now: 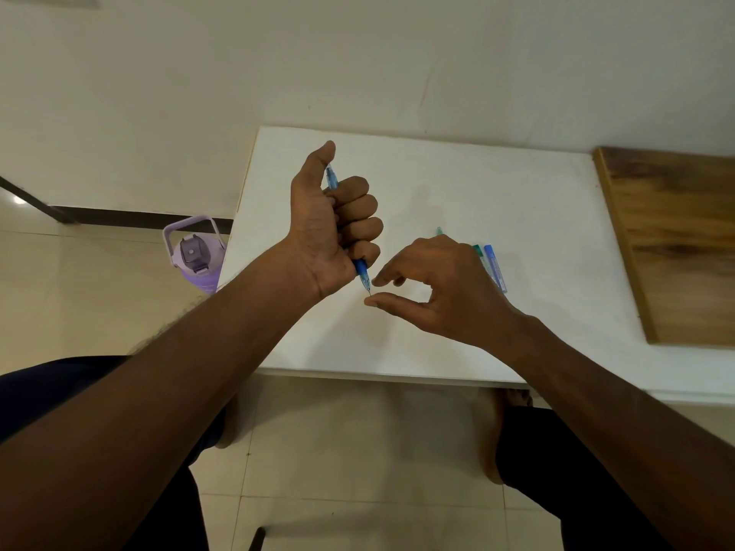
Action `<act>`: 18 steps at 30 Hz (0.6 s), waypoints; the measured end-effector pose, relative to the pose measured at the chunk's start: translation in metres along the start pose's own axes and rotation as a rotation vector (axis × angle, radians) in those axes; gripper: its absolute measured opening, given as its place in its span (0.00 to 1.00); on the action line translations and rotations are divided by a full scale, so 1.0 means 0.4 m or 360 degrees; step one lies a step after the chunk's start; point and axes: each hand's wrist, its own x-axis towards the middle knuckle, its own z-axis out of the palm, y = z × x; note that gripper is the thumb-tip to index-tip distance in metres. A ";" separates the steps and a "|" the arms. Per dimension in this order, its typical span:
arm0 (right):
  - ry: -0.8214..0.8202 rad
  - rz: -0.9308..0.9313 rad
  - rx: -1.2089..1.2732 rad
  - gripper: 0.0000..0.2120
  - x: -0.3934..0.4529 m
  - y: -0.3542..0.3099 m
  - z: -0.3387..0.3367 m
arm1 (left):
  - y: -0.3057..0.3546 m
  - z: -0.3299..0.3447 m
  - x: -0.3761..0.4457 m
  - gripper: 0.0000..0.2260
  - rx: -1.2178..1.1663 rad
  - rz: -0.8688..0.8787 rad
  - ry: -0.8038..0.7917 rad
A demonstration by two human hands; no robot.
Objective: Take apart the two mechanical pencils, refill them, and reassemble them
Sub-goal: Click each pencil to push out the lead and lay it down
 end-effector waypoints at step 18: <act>0.0146 0.0874 0.0780 0.07 0.040 -0.005 -0.021 | -0.017 0.012 0.037 0.21 -0.0026 0.0227 0.0129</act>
